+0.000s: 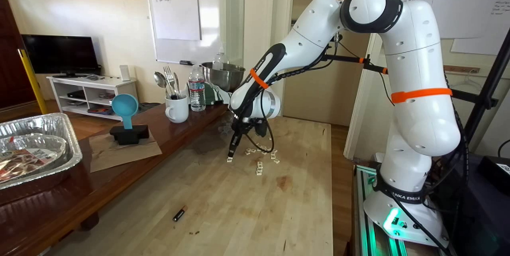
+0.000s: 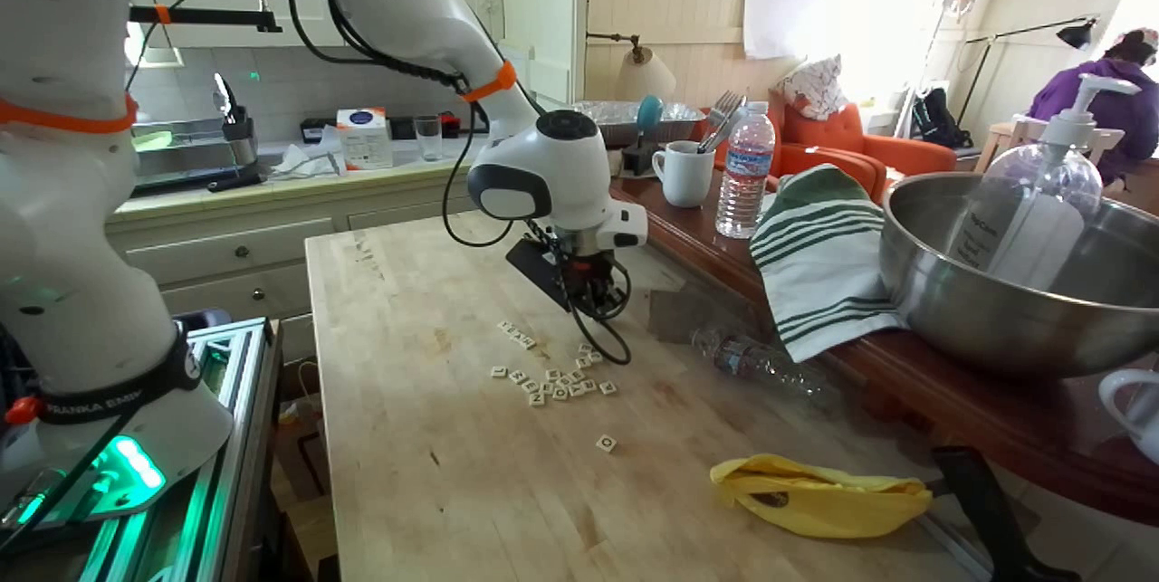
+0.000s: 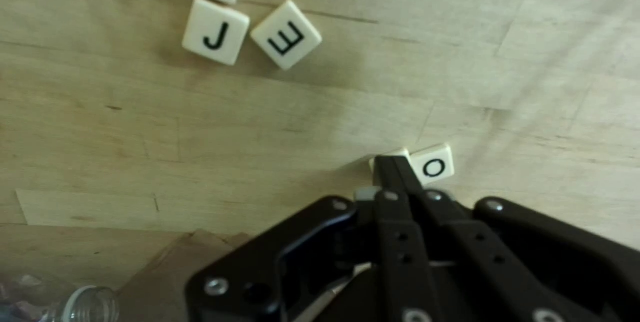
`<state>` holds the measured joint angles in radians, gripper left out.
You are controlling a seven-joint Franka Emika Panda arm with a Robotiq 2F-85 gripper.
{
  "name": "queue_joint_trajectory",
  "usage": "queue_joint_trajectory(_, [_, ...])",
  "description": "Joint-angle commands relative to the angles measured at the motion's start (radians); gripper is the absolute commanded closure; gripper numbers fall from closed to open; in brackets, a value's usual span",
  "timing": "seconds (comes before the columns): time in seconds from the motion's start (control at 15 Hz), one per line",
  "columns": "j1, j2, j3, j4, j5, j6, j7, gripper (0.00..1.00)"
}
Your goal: Move some of the letter tiles backwards
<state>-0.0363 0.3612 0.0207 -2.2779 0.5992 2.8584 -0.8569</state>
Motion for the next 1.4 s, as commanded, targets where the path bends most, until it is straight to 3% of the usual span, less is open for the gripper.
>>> queue_joint_trajectory(0.0, [0.03,0.022,-0.018,-0.019,-0.013,0.026,0.058,1.0])
queue_joint_trajectory(0.6, [0.046,-0.009,-0.027,-0.039,-0.01,0.039,0.081,1.0])
queue_joint_trajectory(1.33, [0.015,-0.072,0.018,-0.093,0.054,0.081,0.037,1.0])
